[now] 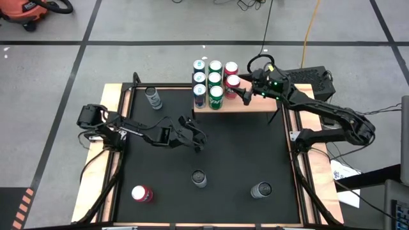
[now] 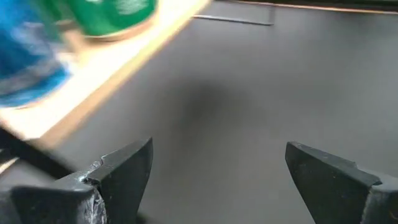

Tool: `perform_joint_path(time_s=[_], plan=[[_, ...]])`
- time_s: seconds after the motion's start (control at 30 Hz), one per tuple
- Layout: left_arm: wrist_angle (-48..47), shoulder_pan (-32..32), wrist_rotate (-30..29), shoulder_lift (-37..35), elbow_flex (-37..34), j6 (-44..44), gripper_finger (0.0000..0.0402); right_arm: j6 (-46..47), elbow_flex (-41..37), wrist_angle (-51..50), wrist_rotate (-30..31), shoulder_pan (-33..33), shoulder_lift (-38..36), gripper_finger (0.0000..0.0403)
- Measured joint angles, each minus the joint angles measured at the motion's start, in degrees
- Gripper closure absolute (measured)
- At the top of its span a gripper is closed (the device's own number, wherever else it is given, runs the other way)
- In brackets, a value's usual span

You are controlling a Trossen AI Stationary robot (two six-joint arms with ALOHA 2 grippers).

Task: Place canned beverage on shelf
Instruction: Put the red soda can on the shelf aligned with the other red soda cans

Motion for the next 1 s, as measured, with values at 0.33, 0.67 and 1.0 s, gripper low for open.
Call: perform_joint_path(time_s=[0.33,0.67,1.0], plan=[[-29.62,-7.39,-10.42,-10.4,0.0,-13.24,0.0036,4.44,0.0,-8.03,0.31,7.32,-9.14,0.0042],[-54.6,-23.54,3.67,-22.71,1.05,-40.25,0.0036,4.03,-3.77,-4.66,7.73,21.27,-10.28,0.0042],[-66.86,-38.05,15.27,-25.19,9.21,-56.84,0.0036,6.61,-10.86,8.87,13.91,31.36,-8.87,0.0042]])
